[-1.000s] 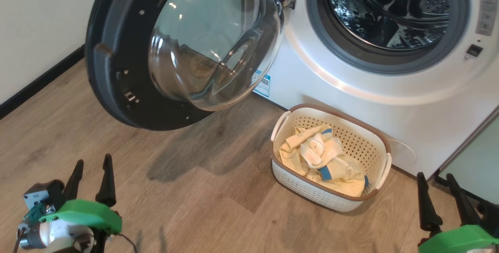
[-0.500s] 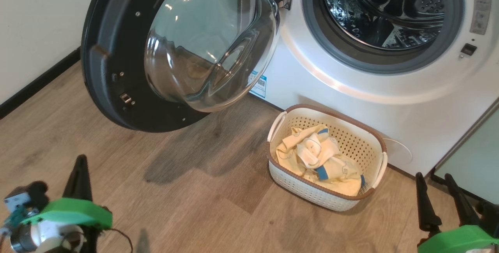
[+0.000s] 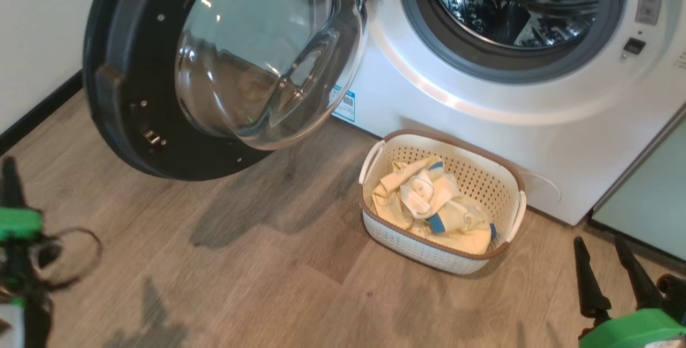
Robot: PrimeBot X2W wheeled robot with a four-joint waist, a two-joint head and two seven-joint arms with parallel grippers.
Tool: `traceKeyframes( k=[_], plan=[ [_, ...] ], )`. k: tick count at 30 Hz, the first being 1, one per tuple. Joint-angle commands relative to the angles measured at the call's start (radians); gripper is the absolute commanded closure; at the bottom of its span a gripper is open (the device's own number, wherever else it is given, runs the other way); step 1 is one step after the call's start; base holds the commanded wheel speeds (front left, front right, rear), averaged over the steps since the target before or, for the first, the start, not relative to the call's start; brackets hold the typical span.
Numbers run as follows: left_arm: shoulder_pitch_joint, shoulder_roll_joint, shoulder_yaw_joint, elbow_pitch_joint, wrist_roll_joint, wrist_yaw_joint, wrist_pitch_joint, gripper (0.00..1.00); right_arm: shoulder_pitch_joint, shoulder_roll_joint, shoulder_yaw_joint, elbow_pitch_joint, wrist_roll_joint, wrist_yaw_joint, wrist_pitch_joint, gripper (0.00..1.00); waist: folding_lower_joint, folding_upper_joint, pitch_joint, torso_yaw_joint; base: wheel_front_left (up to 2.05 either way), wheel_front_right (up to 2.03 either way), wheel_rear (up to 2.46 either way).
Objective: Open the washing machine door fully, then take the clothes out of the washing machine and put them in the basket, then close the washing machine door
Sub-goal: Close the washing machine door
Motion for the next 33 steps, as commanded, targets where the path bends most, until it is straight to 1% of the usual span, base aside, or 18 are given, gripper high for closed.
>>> traceKeyframes(
  k=[1,6,7,10,11,15,19,24,28,33],
  plan=[
    [-0.086,0.069,0.057,0.006,-0.057,-0.001,0.031,1.00,-0.056,-0.032,0.016,-0.032,-0.002,0.003,-0.010,0.00,0.0000,0.0000,0.017,-0.011,0.00,0.00,0.00],
    [-0.210,0.146,0.132,0.138,-0.201,-0.001,0.117,1.00,-0.075,-0.049,0.021,-0.034,-0.001,0.003,-0.010,0.00,0.0000,0.0000,0.050,-0.033,0.00,0.00,0.00],
    [-0.261,0.178,0.157,0.195,-0.243,0.002,0.152,1.00,-0.085,-0.057,0.024,-0.036,0.001,0.003,-0.010,0.00,0.0000,0.0000,0.065,-0.041,0.00,0.00,0.00],
    [-0.328,0.230,0.168,0.270,-0.277,0.016,0.208,1.00,-0.098,-0.069,0.027,-0.039,0.002,0.003,-0.010,0.00,0.0000,0.0000,0.087,-0.053,0.00,0.00,0.00],
    [-0.328,0.230,0.168,0.270,-0.277,0.016,0.208,1.00,-0.098,-0.069,0.027,-0.039,0.002,0.003,-0.010,0.00,0.0000,0.0000,0.087,-0.053,0.00,0.00,0.00],
    [-0.418,0.287,0.167,0.352,-0.305,0.040,0.281,1.00,-0.109,-0.082,0.028,-0.042,0.001,0.003,-0.010,0.00,0.0000,0.0000,0.116,-0.063,0.00,0.00,0.00],
    [-0.498,0.335,0.164,0.422,-0.327,0.074,0.347,1.00,-0.123,-0.096,0.034,-0.043,0.004,0.003,-0.010,0.00,0.0000,0.0000,0.140,-0.075,0.00,0.00,0.00],
    [-0.592,0.387,0.155,0.488,-0.336,0.118,0.402,1.00,-0.140,-0.108,0.040,-0.043,0.006,0.003,-0.010,0.00,0.0000,0.0000,0.167,-0.089,0.00,0.00,0.00],
    [-0.659,0.405,0.140,0.528,-0.343,0.137,0.447,1.00,-0.148,-0.115,0.045,-0.044,0.005,0.003,-0.010,0.00,0.0000,0.0000,0.185,-0.098,0.00,0.00,0.00],
    [-0.723,0.416,0.109,0.567,-0.338,0.148,0.506,1.00,-0.158,-0.123,0.048,-0.045,0.005,0.003,-0.010,0.00,0.0000,0.0000,0.203,-0.107,0.00,0.00,0.00]
  ],
)
